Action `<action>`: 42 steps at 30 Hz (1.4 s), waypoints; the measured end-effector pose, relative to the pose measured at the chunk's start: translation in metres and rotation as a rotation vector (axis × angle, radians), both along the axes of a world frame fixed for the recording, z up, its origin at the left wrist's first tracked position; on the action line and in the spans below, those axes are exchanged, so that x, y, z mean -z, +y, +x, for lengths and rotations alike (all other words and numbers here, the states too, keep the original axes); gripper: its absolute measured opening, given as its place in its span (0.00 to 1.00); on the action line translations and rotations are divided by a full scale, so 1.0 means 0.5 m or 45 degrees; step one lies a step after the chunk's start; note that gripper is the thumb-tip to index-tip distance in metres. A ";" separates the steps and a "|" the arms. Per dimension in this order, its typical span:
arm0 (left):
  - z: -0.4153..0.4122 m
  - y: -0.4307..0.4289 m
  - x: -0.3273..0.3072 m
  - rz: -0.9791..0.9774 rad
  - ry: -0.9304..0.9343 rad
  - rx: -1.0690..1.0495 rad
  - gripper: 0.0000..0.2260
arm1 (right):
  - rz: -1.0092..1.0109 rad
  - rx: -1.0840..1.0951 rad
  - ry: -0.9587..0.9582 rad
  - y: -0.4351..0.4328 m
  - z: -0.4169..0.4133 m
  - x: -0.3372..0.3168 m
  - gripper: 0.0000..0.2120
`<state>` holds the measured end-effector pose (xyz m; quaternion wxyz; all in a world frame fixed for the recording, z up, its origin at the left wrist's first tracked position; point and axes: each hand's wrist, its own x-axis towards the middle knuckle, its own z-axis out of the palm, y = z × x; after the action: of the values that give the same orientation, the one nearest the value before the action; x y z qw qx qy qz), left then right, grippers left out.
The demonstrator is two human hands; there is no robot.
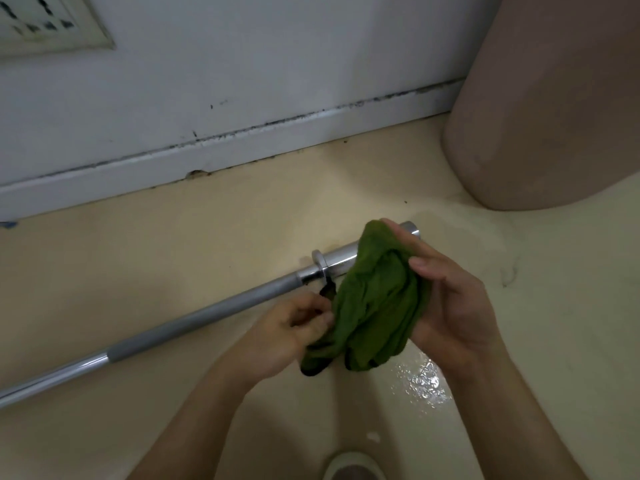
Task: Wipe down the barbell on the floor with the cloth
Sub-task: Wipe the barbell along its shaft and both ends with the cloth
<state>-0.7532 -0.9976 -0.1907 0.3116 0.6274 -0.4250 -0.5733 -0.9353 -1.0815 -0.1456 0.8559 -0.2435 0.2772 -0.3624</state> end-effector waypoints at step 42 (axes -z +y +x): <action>-0.037 0.033 -0.073 -0.096 -0.293 0.120 0.05 | -0.407 0.080 1.054 0.066 -0.058 -0.017 0.16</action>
<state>-0.7716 -0.9811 -0.1540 0.2568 0.6563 -0.5082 -0.4950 -0.9645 -1.0485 -0.1370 0.6130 -0.4889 0.5441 -0.2985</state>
